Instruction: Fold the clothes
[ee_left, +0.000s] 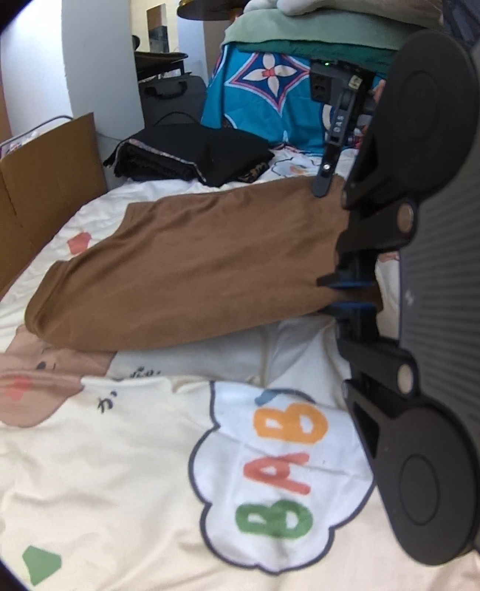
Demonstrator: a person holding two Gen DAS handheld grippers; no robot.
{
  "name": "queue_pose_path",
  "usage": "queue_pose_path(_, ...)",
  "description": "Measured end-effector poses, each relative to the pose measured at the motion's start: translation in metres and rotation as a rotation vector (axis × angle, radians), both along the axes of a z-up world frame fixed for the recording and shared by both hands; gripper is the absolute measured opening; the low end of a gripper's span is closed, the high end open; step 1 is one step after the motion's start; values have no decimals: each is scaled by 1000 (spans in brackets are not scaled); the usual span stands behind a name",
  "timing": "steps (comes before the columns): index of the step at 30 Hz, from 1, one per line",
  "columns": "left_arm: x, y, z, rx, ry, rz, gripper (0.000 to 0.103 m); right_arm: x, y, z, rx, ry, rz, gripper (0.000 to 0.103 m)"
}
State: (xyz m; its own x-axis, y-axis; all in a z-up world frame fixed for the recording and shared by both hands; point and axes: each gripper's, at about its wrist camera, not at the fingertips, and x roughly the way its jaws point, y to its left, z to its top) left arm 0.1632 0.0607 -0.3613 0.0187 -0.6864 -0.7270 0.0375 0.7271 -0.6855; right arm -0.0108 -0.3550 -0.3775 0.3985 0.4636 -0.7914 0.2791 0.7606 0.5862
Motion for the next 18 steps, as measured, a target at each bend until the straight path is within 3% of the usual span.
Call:
queue_pose_path(13, -8, 16, -12, 93, 33, -24, 7, -10, 23, -9, 6, 70, 65, 8)
queue_pose_path(18, -8, 15, -30, 136, 55, -29, 8, -9, 27, -17, -41, 106, 86, 8)
